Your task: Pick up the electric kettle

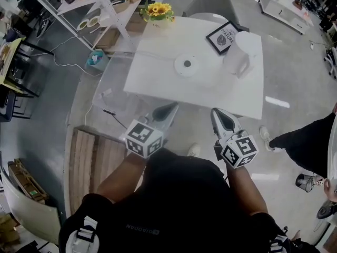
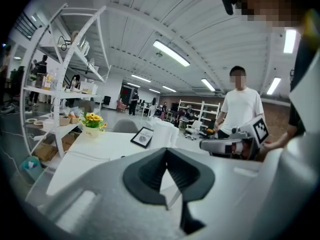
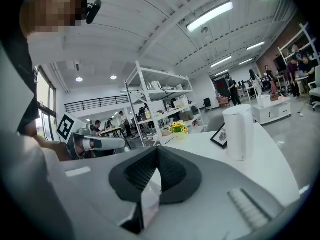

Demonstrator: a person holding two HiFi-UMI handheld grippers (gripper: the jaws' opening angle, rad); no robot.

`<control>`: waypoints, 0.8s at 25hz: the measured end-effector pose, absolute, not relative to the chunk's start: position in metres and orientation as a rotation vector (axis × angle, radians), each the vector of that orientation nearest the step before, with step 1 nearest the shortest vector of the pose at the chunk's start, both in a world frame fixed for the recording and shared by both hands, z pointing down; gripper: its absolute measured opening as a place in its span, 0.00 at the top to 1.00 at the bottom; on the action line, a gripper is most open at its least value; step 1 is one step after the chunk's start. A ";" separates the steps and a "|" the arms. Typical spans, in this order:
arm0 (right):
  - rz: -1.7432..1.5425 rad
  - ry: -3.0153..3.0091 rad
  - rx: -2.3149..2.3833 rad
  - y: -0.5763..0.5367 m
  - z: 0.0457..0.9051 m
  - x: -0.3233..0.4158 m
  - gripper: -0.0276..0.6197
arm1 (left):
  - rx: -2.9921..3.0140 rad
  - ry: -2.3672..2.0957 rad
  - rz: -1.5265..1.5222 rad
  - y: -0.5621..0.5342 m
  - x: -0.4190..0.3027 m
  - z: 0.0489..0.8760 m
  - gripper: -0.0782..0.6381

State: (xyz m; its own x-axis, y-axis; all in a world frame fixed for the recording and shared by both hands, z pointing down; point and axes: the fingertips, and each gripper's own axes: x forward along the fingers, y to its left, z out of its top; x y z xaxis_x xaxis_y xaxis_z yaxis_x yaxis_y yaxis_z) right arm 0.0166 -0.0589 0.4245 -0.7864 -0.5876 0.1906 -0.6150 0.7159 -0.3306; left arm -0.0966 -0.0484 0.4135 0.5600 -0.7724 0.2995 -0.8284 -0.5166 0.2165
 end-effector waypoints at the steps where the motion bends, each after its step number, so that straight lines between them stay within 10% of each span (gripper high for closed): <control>1: 0.588 -2.843 1.006 -0.060 0.424 0.013 0.95 | 2.470 -1.300 0.242 -0.050 -0.099 0.413 0.89; 20: 0.532 -2.794 1.116 -0.065 0.416 -0.053 0.95 | 2.567 -1.168 0.235 -0.061 -0.148 0.409 0.89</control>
